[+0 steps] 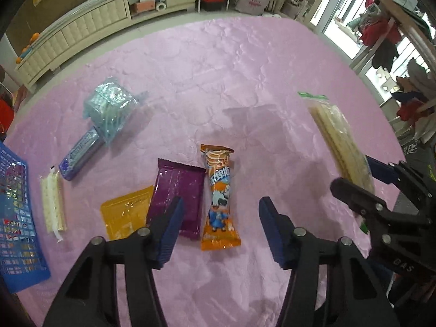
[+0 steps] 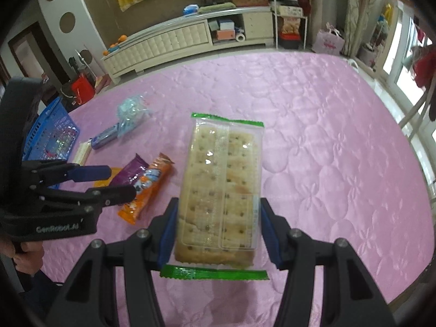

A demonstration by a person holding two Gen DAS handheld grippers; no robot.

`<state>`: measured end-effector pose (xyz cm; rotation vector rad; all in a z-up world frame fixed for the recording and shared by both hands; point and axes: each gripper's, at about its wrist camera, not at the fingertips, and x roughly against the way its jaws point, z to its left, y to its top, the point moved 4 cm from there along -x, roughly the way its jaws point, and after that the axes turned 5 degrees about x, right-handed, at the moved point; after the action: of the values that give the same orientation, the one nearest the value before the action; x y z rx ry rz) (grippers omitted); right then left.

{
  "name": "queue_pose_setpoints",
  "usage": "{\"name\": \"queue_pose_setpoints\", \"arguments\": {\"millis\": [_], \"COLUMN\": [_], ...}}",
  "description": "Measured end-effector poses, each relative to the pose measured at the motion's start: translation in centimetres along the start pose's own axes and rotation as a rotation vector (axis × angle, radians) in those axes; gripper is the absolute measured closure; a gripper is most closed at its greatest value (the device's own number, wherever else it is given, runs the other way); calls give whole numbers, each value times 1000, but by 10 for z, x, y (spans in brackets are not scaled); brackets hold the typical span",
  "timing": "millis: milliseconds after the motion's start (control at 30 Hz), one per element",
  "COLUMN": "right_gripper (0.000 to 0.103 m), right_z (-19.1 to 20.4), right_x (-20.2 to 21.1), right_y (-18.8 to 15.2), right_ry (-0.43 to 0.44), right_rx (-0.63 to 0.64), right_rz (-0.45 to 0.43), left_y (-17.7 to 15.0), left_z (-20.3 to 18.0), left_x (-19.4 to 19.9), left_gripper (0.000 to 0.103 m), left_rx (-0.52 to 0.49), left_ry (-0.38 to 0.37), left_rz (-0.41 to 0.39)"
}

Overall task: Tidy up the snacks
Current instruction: 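Grasp the orange-wrapped snack bar with the left gripper while the right holds the crackers, then carry the snack bar into the basket and open the left gripper while the right carries crackers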

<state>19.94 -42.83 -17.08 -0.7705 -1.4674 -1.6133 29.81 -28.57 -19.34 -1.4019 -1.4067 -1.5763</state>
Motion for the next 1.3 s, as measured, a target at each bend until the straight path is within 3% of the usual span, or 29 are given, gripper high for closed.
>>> {"name": "queue_pose_setpoints", "arguments": {"millis": [433,567,700,967,1300], "right_gripper": [43,43,43,43,43], "right_z": [-10,-6,-4,12,67], "right_x": [-8,-9,-7,10,51], "right_y": [-7,-9,-9,-2,21], "right_ry": [28,36,42,39,34], "right_rx": [-31,-28,-35,-16,77], "right_rz": [17,26,30,16,-43], "left_y": [4,-2,-4,-11,-25], "left_z": [-19,-26,-28,-16,28], "left_x": [-35,-40,-37,6,77], "left_gripper": [78,90,92,92,92], "left_rx": [-57,-94,-87,-88,-4], "left_ry": [34,45,27,0,-27], "left_rz": [81,71,66,-17,-140]}}
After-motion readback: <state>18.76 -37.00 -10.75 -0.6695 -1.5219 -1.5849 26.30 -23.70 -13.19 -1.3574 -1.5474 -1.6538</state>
